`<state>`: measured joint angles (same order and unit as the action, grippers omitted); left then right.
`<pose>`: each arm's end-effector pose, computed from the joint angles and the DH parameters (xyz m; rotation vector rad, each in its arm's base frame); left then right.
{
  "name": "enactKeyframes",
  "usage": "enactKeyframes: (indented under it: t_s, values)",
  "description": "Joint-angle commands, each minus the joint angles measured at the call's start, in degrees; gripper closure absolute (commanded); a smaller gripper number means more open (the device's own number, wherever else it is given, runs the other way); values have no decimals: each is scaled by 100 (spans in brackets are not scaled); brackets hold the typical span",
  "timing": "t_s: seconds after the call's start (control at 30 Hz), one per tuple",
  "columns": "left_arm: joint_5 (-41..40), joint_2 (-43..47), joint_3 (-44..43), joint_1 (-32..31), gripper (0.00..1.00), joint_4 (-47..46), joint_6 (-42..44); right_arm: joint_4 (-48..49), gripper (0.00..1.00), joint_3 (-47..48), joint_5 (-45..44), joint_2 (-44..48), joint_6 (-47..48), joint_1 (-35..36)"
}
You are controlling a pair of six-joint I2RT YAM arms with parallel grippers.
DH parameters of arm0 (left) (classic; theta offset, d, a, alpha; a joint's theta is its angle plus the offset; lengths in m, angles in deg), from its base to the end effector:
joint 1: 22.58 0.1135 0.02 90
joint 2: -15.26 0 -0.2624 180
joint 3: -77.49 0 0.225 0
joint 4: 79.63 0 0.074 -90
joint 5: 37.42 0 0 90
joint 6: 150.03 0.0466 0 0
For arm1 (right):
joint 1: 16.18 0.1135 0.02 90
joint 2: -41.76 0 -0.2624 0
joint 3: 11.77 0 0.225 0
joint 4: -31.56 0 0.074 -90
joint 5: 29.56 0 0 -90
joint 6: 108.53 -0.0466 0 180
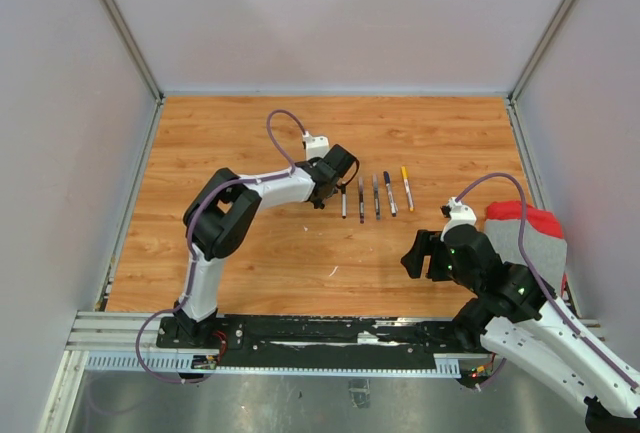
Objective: Insert the pens into the pen caps
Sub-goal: Pick up the pen from the center of the board.
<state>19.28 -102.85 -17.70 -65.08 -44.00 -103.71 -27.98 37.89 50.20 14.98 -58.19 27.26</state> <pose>0.3194 -0.2580 0.1610 -0.2227 2.3549 0.0614 0.0705 0.0553 0.2476 0.0272 2.2669 0.6027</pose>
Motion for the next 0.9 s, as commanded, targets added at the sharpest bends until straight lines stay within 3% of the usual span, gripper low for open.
enactKeyframes:
  t_s: [0.0,0.57,0.67,0.87]
  values:
    - [109,23,265,66,96,4,305,-87,25,23,0,11,-19,-59]
    - [418,1307,322,242,100,-889,2433,0,25,179,-156,46,45,-54]
    - [932,1747,704,234,100,-1065,2576,238,24,168,-46,50,55,-55]
    - [1784,3302,2270,126,100,-1784,2619,1465,23,-53,607,-200,-180,-52]
